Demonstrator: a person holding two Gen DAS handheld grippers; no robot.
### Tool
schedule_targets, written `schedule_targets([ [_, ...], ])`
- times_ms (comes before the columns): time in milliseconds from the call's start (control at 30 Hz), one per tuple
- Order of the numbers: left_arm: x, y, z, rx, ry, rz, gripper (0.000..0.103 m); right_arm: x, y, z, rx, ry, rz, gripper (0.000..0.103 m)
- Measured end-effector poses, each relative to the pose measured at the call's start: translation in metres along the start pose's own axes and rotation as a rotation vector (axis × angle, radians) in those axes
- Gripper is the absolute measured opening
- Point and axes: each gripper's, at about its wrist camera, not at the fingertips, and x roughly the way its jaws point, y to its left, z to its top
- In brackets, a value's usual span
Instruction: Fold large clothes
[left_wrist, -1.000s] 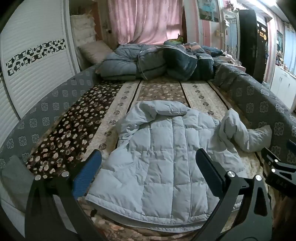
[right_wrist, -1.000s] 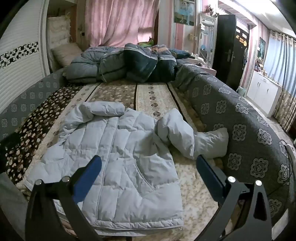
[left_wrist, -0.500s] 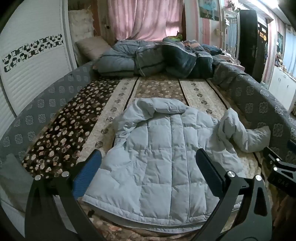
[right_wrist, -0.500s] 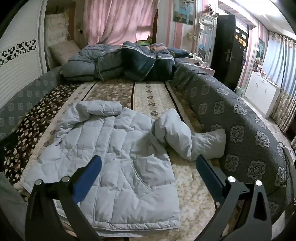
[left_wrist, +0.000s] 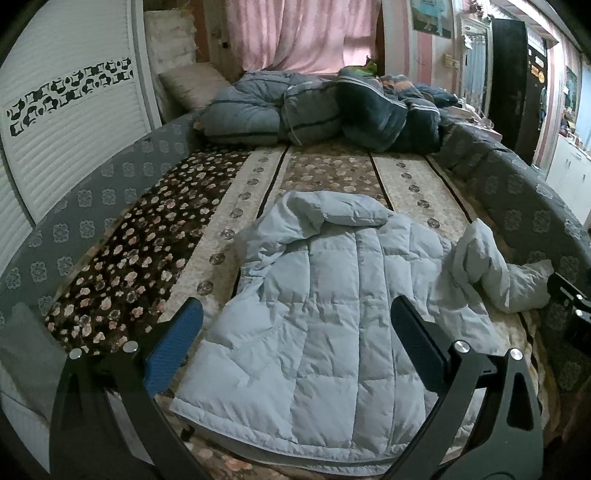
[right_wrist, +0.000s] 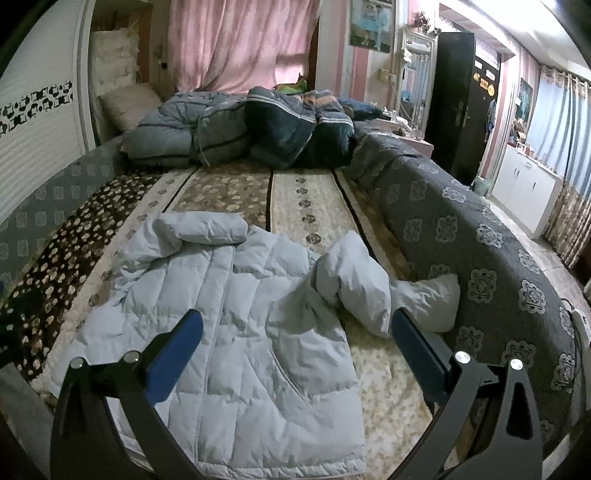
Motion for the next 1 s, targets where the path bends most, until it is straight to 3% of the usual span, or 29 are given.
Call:
schedule_targets([
  [700,-0.007,0.002,0.006,0.011,-0.016,-0.028,0.100,-0.005,-0.006,-0.006,-0.006,0.016,-0.038,0.102],
  [1000,-0.023,0.011,0.008,0.027,-0.050,0.005,0.100,-0.001,-0.006,-0.002,-0.002,0.015,-0.007,0.102],
])
